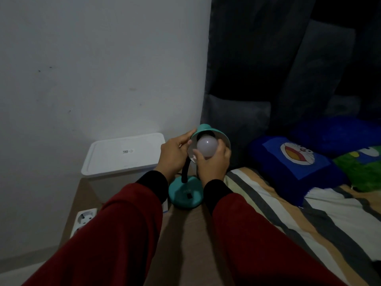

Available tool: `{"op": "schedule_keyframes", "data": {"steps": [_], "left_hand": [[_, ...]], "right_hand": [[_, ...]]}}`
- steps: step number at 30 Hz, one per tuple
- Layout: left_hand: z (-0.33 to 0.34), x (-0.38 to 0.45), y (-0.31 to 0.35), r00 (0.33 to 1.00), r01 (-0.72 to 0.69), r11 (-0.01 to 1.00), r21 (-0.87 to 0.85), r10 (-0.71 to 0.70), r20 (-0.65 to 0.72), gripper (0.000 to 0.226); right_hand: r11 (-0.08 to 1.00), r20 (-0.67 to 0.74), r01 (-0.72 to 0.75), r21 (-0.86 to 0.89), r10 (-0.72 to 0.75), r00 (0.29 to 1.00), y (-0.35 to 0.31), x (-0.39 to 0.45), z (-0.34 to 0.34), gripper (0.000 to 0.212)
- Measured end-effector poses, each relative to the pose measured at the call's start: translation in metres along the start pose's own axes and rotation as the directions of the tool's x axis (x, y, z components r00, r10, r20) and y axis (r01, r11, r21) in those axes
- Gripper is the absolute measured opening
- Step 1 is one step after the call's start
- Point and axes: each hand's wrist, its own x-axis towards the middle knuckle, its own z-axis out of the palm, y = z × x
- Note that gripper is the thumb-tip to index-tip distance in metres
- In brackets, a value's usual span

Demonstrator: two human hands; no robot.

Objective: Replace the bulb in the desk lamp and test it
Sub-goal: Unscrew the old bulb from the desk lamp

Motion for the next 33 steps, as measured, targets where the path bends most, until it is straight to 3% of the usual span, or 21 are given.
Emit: {"op": "schedule_keyframes", "data": {"steps": [2, 4, 7, 10, 13, 16, 20, 24, 29, 33], "left_hand": [[0.000, 0.001, -0.001, 1.000, 0.001, 1.000, 0.002, -0.001, -0.002, 0.036], [0.000, 0.002, -0.002, 1.000, 0.010, 1.000, -0.013, -0.010, -0.001, 0.036], [0.001, 0.003, -0.002, 1.000, 0.018, 1.000, -0.011, -0.018, 0.003, 0.037], [0.001, 0.003, -0.002, 1.000, 0.015, 1.000, 0.003, -0.015, 0.000, 0.037], [0.000, 0.004, -0.004, 1.000, 0.019, 1.000, 0.013, -0.019, 0.017, 0.037], [0.000, 0.004, -0.003, 1.000, 0.016, 1.000, 0.019, -0.017, 0.004, 0.037], [0.002, 0.003, -0.002, 1.000, 0.003, 0.999, 0.037, -0.003, 0.013, 0.037], [0.002, 0.005, -0.002, 1.000, 0.006, 0.999, 0.031, -0.005, -0.014, 0.037], [0.003, 0.004, -0.002, 1.000, 0.008, 1.000, 0.005, -0.008, 0.006, 0.037], [0.002, 0.004, -0.003, 1.000, -0.004, 1.000, 0.021, 0.003, 0.003, 0.037]], "right_hand": [[0.997, 0.010, 0.064, -0.048, -0.064, 0.998, 0.000, -0.001, -0.001, 0.063], [0.994, 0.026, 0.098, -0.052, -0.097, 0.995, -0.001, -0.002, -0.002, 0.066], [0.999, 0.026, 0.027, -0.033, -0.026, 0.999, -0.002, -0.003, -0.003, 0.070], [0.988, 0.044, 0.129, -0.080, -0.126, 0.991, -0.001, -0.005, -0.003, 0.063], [0.997, 0.056, 0.051, -0.064, -0.047, 0.997, -0.003, -0.001, -0.005, 0.073], [0.986, 0.081, 0.096, -0.135, -0.086, 0.993, -0.003, -0.002, -0.004, 0.062], [0.999, 0.008, 0.007, -0.051, -0.006, 1.000, -0.003, -0.001, -0.003, 0.073], [0.996, 0.052, 0.023, -0.086, -0.019, 0.998, -0.001, 0.001, -0.003, 0.066], [0.999, 0.064, -0.051, -0.013, 0.051, 0.997, -0.003, 0.004, -0.004, 0.074], [0.990, 0.067, 0.087, -0.109, -0.080, 0.995, 0.000, 0.003, -0.005, 0.060]]}}
